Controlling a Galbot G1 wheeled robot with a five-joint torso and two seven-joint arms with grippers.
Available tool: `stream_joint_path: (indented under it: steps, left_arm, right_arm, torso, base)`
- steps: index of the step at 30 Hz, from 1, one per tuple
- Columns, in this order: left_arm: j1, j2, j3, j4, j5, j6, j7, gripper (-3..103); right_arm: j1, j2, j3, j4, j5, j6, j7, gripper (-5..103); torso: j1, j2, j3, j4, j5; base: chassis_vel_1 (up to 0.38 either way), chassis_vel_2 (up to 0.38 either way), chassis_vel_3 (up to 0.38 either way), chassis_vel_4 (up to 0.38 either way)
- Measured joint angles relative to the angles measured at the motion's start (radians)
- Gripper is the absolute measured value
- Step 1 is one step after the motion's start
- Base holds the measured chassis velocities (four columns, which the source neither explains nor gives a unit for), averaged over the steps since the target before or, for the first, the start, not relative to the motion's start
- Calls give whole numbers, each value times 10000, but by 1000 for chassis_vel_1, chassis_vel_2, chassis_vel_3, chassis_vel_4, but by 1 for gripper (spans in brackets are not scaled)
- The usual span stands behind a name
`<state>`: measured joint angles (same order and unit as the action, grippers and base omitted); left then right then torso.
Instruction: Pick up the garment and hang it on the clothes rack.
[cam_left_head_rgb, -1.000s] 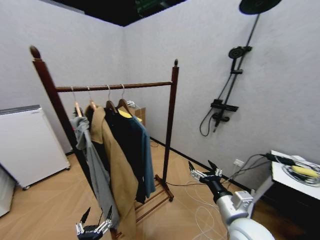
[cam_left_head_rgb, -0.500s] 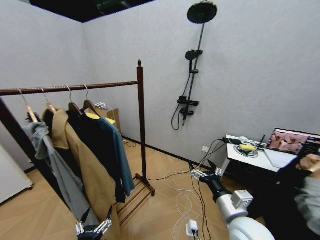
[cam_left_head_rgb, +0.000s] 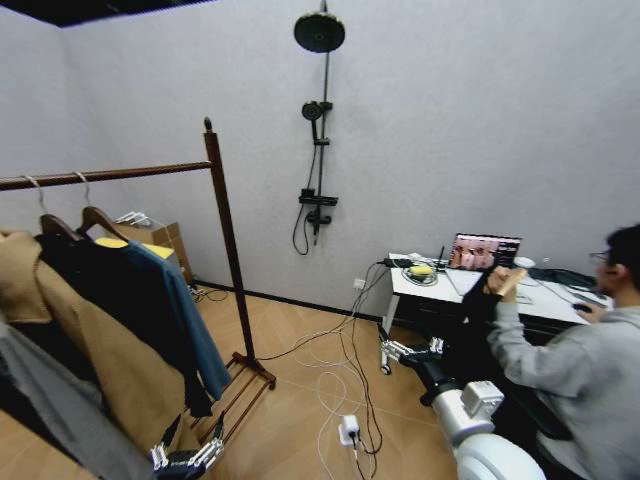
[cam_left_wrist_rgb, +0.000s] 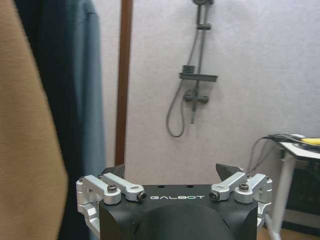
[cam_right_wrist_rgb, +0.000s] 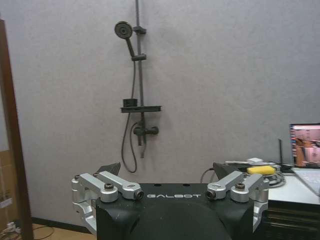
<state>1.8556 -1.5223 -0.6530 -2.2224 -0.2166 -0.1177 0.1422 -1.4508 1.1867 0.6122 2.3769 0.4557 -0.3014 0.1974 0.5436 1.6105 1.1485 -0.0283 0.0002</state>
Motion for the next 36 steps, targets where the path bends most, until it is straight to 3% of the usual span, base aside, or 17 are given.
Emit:
stream_joint_path:
  steps: [19, 36]
  left_arm:
    - [-1, 1, 1, 0, 0, 1, 1, 100]
    - [0, 0, -1, 0, 0, 0, -1, 100]
  right_arm:
    - [-63, 0, 200, -313, 26, 284, -220, 100]
    - [-147, 78, 159, -343, 23, 389, -279, 100]
  torso:
    - [1, -1, 1, -3, 0]
    - [0, 0, 0, 1, -2]
  base:
    - [-59, -191, -190, -61]
    - [39, -83, -76, 49]
